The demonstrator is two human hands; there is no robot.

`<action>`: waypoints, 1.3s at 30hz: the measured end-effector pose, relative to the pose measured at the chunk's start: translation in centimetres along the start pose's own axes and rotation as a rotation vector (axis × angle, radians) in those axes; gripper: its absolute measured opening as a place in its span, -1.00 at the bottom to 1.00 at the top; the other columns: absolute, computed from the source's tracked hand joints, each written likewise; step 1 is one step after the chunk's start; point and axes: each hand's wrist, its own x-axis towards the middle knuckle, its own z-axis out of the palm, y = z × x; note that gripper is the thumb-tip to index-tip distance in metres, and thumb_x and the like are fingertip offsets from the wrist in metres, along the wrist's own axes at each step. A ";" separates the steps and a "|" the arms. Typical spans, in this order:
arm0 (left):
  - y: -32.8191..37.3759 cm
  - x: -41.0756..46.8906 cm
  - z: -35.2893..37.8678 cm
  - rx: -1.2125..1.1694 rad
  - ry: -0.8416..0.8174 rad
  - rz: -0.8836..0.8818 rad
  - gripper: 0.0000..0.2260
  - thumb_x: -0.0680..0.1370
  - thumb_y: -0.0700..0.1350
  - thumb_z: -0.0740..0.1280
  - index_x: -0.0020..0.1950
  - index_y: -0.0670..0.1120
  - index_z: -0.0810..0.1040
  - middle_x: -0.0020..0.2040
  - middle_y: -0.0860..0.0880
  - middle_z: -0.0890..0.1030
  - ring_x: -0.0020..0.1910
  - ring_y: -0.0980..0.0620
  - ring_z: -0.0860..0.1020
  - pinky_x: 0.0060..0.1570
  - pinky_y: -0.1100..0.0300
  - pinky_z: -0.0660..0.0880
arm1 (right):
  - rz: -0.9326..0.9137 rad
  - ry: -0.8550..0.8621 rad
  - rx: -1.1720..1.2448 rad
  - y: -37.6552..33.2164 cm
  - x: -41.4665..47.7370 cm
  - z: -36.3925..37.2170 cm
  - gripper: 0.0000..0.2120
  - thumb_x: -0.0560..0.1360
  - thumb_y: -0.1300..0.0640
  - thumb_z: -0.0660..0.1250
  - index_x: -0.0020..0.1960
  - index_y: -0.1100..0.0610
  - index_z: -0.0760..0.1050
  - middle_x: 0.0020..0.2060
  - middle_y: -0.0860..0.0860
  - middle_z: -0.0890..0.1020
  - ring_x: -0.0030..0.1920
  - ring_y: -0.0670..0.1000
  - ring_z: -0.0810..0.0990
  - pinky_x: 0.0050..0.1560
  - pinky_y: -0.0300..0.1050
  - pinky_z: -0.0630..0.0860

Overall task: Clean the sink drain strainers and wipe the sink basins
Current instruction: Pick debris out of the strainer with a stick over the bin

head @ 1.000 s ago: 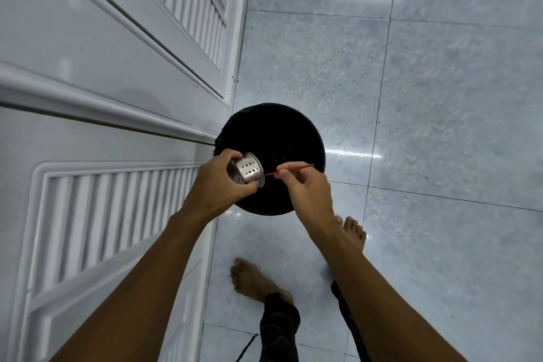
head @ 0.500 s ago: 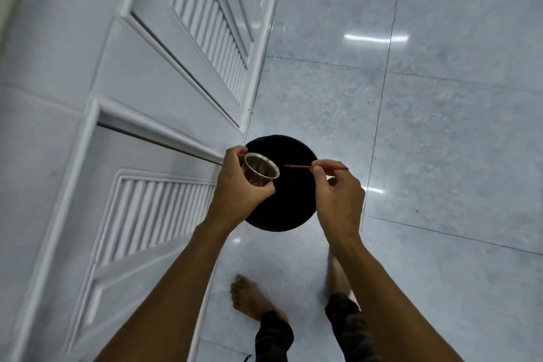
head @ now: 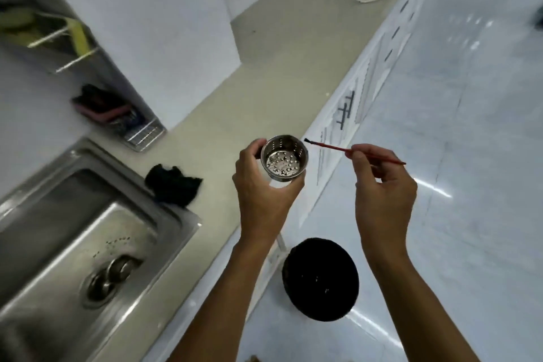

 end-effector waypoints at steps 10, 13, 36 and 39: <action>-8.2 -1.7 -27.4 0.264 0.412 -0.195 -0.28 0.27 0.01 0.66 0.34 0.12 0.39 0.22 0.11 0.56 0.21 0.02 0.56 0.24 -0.02 0.53 | -0.082 -0.590 0.044 -5.8 -16.6 18.2 -0.88 0.59 0.12 0.38 0.04 -0.01 0.69 -0.08 -0.17 0.72 -0.07 -0.19 0.67 -0.12 -0.38 0.55; -13.6 -4.7 -34.0 0.349 0.440 -0.358 -0.22 0.26 -0.07 0.66 0.40 0.09 0.38 0.25 0.15 0.51 0.23 0.06 0.55 0.28 0.14 0.49 | -0.102 -0.756 -0.023 -3.9 -22.0 22.1 -0.85 0.58 0.12 0.40 0.12 0.04 0.69 -0.06 -0.17 0.71 -0.03 -0.25 0.66 -0.05 -0.42 0.58; -37.1 -9.5 -39.8 0.820 -0.269 -0.807 -0.20 0.26 0.12 0.63 0.36 -0.04 0.33 0.30 -0.09 0.38 0.27 -0.14 0.45 0.19 -0.04 0.49 | -0.310 -1.096 -0.520 8.6 -31.7 33.5 -0.75 0.54 0.06 0.42 0.21 -0.08 0.66 0.06 -0.14 0.72 0.04 -0.08 0.67 0.08 0.01 0.64; -37.5 -9.4 -39.5 0.825 -0.277 -0.811 -0.17 0.26 0.18 0.63 0.38 -0.03 0.31 0.32 -0.09 0.36 0.28 -0.12 0.42 0.21 -0.01 0.48 | -0.291 -1.098 -0.537 9.1 -31.4 34.2 -0.75 0.55 0.04 0.43 0.21 -0.11 0.66 0.04 -0.17 0.72 0.02 -0.07 0.67 0.06 0.00 0.63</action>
